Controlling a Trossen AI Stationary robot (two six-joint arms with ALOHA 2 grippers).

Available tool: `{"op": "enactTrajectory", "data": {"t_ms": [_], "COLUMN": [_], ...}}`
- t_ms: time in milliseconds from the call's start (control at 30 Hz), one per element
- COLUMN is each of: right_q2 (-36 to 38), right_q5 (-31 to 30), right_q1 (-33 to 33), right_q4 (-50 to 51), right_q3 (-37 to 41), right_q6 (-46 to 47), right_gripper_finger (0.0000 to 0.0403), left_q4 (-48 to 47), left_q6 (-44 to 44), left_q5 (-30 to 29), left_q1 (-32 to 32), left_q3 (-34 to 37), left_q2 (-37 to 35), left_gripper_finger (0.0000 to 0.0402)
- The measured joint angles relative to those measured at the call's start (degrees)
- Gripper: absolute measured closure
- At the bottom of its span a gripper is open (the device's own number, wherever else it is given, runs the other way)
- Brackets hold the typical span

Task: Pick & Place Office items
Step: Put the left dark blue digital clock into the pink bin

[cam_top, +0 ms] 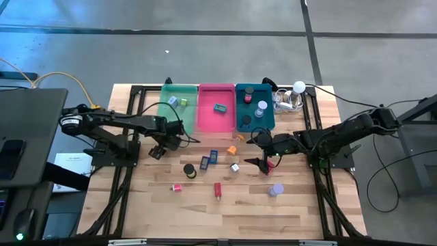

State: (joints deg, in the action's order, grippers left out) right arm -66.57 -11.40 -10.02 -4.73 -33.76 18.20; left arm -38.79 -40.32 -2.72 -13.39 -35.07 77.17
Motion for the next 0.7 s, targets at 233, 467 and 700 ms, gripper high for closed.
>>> {"op": "enactTrajectory", "data": {"t_ms": [233, 467, 700], "right_q2": [0.0, 0.0, 0.0], "right_q5": [-0.02, -0.02, -0.02], "right_q1": [0.02, 0.0, 0.0], "right_q4": [-0.07, -0.18, -0.22], "right_q3": [0.0, 0.0, 0.0], "right_q6": [-0.02, -0.02, 1.09], "right_gripper_finger": [0.0022, 0.0022, 0.0022], "left_q4": [0.07, -0.08, -0.3], "left_q6": [-0.82, 0.36, 3.21], "left_q5": [0.79, 1.73, 2.18], "left_q1": [-0.02, -1.18, -1.4], "left_q3": [0.07, 0.15, -0.02], "left_q2": [1.13, 1.15, 1.25], "left_gripper_finger": [0.0117, 0.0184, 0.0257]}}
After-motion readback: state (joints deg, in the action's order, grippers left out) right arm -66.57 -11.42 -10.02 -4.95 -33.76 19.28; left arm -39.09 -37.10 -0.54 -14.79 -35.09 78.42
